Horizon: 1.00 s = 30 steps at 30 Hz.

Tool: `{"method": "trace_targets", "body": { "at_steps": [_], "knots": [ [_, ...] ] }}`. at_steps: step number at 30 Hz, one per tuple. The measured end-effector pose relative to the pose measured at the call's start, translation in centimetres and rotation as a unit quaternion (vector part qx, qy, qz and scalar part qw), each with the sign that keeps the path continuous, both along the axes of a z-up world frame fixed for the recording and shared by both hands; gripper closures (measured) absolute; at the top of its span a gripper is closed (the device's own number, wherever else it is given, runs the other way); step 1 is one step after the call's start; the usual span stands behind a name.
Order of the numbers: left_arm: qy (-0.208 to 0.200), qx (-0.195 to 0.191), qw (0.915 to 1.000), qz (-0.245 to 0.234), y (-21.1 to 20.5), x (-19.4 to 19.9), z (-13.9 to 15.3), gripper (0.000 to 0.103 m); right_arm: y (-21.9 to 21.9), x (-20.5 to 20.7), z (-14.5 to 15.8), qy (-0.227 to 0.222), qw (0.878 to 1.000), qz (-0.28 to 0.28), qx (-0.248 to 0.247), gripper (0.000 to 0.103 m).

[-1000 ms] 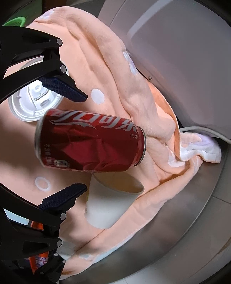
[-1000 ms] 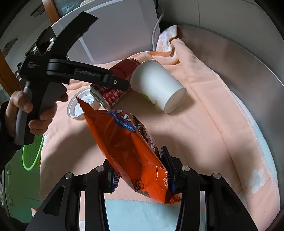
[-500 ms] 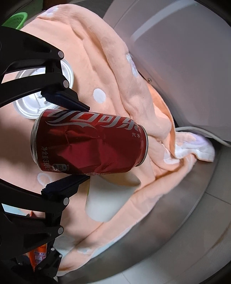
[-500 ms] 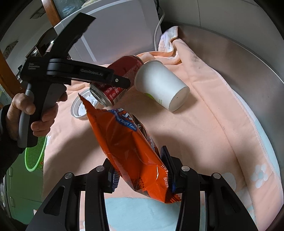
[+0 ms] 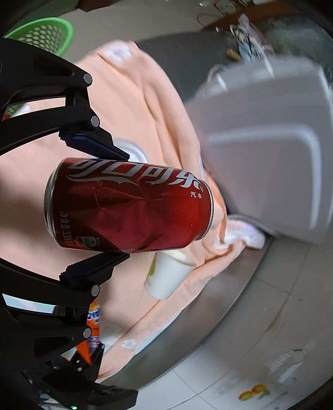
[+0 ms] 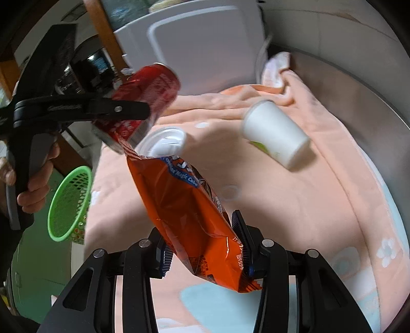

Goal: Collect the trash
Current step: 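Drop the Coca-Cola can into the green basket with left while right drops the orange bag in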

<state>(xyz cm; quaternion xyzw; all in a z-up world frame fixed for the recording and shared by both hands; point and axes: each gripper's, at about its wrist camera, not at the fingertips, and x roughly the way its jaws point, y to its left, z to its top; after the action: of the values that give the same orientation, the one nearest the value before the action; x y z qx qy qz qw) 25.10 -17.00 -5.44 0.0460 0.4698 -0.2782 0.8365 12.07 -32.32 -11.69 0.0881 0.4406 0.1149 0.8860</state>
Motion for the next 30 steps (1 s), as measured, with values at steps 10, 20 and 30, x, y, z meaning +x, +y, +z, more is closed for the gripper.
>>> {"method": "trace_targets", "body": {
  "at_steps": [10,20,30],
  "knots": [
    [-0.022,-0.008,0.9945,0.102,12.5,-4.1,1.8,0.035,6.4,0.5,1.2,-0.012,0.998,0.062,0.008,0.062],
    [-0.001,0.0,0.9737,0.228,24.2,-7.3,-0.6,0.035,13.9,1.5,2.1,-0.017,0.99,0.136,0.017,0.062],
    [0.063,0.006,0.9462,0.317,32.7,-9.4,-5.5,0.034,21.1,2.8,2.4,-0.011,0.98,0.196,0.017,0.062]
  ]
}}
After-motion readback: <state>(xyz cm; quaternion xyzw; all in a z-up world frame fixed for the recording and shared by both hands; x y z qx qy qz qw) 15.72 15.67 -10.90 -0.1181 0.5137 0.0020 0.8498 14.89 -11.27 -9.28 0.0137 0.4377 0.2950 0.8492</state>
